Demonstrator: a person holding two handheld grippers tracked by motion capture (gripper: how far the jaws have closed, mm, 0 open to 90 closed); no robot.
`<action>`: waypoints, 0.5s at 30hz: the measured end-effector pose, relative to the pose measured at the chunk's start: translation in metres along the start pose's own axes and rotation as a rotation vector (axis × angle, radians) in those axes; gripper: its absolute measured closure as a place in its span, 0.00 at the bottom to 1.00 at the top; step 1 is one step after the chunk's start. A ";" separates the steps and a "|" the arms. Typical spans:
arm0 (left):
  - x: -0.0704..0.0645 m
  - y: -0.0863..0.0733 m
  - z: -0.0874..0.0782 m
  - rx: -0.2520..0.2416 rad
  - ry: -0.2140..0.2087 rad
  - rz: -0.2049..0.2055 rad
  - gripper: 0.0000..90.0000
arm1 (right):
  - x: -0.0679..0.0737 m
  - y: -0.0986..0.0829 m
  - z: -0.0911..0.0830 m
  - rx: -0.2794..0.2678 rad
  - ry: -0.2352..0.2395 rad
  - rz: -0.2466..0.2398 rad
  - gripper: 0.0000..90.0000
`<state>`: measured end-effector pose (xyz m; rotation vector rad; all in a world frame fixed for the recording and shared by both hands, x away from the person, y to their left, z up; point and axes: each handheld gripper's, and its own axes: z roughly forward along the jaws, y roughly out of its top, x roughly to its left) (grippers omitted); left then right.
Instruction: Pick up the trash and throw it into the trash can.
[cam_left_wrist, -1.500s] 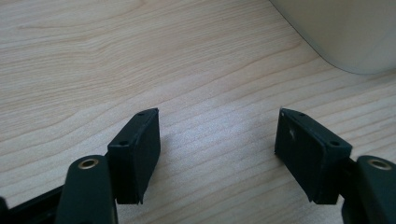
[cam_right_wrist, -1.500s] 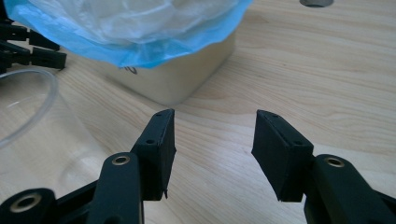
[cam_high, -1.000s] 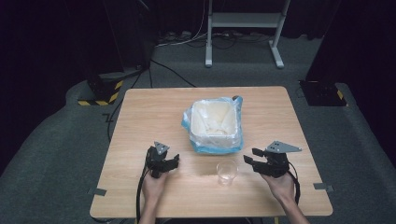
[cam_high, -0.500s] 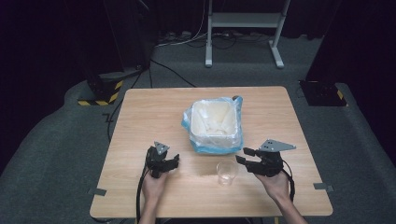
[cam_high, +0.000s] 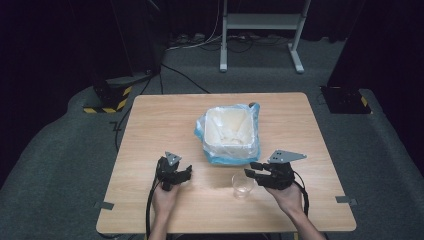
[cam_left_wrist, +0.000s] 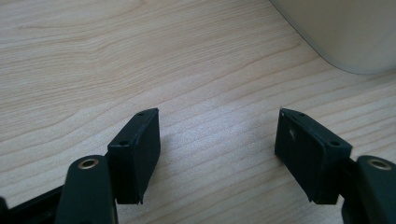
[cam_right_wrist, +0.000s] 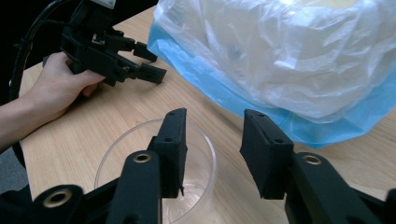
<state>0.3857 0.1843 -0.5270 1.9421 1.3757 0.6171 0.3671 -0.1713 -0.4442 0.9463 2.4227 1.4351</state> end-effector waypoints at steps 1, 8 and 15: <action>0.000 0.000 0.000 0.000 0.000 0.000 0.34 | 0.000 0.000 0.001 0.006 0.003 0.000 0.69; 0.000 0.000 0.000 0.000 0.000 0.000 0.34 | 0.000 -0.003 0.011 0.060 0.015 -0.005 0.77; 0.000 0.000 0.000 0.000 0.000 0.000 0.34 | 0.001 -0.006 0.016 0.074 0.023 -0.017 0.90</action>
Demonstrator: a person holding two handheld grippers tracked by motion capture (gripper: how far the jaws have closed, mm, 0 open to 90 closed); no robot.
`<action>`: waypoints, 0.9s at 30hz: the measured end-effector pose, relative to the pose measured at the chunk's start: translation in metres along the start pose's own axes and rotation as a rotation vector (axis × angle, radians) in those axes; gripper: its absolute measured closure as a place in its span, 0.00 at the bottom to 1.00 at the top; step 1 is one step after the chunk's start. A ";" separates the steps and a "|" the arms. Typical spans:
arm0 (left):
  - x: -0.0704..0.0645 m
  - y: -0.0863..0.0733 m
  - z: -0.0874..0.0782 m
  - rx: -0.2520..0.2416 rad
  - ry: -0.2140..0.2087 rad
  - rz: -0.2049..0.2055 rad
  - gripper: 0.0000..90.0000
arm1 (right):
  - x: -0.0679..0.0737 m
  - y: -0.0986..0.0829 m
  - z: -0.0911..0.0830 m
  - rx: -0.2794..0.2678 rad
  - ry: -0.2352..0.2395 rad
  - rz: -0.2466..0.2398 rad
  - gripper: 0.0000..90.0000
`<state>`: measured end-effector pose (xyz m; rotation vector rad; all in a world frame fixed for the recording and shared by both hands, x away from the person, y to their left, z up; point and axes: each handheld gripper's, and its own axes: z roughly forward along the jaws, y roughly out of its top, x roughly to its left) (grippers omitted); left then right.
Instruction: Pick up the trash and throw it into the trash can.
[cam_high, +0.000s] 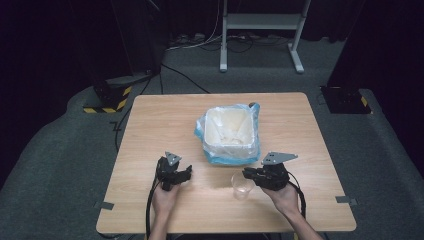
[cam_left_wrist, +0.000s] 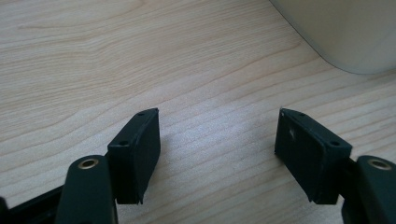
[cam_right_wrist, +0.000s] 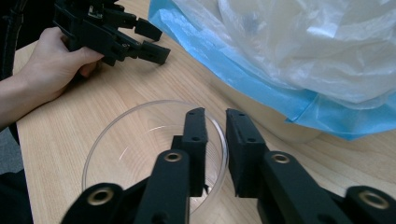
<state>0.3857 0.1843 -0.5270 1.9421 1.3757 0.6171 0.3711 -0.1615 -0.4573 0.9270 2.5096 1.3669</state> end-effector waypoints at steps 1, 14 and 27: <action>0.000 0.000 0.000 0.000 0.000 0.000 0.34 | 0.000 0.000 0.000 -0.001 0.001 -0.005 0.91; 0.000 0.000 0.000 0.000 0.000 0.000 0.34 | 0.003 0.004 -0.004 -0.020 0.028 -0.021 0.93; 0.000 0.000 0.000 0.000 0.000 0.000 0.34 | 0.001 0.013 -0.017 -0.052 0.015 -0.022 0.93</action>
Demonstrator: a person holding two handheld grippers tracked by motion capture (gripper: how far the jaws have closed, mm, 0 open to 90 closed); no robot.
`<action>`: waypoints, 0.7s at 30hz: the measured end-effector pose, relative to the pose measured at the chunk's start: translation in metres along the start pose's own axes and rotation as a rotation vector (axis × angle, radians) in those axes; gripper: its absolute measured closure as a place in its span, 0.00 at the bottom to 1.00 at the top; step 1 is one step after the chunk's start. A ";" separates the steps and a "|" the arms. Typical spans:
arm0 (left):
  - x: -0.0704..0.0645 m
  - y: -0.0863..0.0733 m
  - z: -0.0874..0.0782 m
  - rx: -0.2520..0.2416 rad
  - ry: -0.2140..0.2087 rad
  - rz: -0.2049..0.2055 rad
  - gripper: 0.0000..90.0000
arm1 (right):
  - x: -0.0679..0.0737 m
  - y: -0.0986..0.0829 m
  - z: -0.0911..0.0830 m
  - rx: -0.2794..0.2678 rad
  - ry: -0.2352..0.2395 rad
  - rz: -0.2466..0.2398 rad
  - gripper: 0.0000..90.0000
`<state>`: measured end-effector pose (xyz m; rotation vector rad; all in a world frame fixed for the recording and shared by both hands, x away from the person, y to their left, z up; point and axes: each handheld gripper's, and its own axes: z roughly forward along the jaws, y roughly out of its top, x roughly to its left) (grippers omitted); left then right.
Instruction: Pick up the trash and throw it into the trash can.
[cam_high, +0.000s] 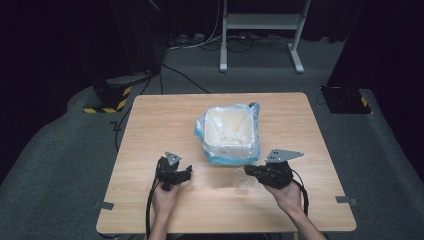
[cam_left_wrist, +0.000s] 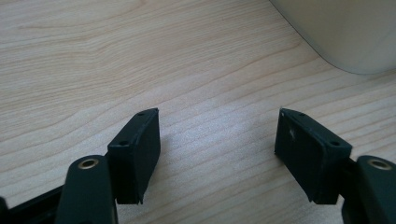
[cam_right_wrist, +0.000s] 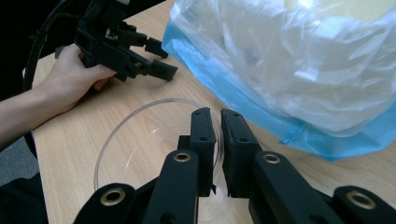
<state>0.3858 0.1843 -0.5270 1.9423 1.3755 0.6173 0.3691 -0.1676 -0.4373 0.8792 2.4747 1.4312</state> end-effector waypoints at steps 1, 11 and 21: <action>0.000 0.000 0.000 0.000 0.000 0.000 0.34 | -0.001 0.003 -0.004 -0.011 -0.008 -0.005 0.93; 0.000 0.000 0.000 0.000 0.000 0.000 0.34 | -0.006 0.018 -0.022 -0.049 -0.028 -0.007 0.93; 0.000 0.000 0.000 0.000 0.000 0.000 0.34 | -0.013 0.035 -0.040 -0.086 -0.033 0.011 0.93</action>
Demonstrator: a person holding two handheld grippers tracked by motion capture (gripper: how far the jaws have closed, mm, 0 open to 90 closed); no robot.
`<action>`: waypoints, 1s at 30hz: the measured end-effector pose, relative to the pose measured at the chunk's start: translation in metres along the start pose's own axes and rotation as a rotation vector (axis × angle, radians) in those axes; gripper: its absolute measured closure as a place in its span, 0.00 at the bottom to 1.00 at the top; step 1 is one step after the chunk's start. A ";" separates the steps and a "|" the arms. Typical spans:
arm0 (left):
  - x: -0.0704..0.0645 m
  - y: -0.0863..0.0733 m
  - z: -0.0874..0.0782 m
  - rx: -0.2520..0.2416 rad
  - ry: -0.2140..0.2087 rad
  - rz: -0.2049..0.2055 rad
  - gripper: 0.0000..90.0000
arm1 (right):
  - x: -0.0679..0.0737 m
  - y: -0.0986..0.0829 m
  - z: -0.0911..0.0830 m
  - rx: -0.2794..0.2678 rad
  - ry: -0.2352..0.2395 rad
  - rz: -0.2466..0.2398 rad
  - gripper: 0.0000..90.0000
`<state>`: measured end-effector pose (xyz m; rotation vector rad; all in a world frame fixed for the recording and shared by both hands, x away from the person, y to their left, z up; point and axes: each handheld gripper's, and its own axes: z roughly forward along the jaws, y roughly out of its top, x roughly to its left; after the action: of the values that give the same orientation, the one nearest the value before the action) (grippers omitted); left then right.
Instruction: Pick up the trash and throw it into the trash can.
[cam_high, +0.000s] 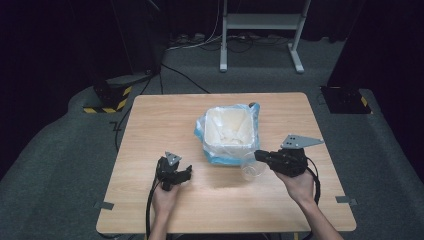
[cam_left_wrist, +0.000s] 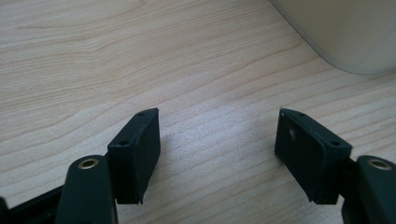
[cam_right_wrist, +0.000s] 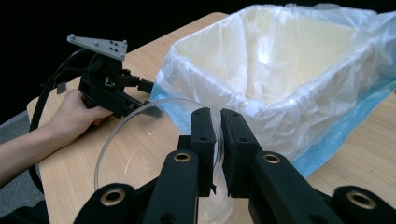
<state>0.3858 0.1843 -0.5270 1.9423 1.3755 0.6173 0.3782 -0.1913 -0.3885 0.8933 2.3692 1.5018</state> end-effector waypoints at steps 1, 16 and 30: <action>0.000 0.000 0.000 0.000 0.000 0.000 0.34 | 0.000 0.002 -0.001 -0.002 0.000 0.002 0.93; 0.000 0.000 0.000 0.000 0.000 0.000 0.34 | 0.000 0.035 -0.011 -0.049 -0.013 -0.005 0.93; 0.000 0.000 0.000 0.000 0.000 0.000 0.34 | -0.005 0.064 -0.013 -0.073 -0.001 0.007 0.93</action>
<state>0.3857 0.1843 -0.5270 1.9423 1.3755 0.6170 0.4007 -0.1851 -0.3276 0.8861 2.2962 1.5789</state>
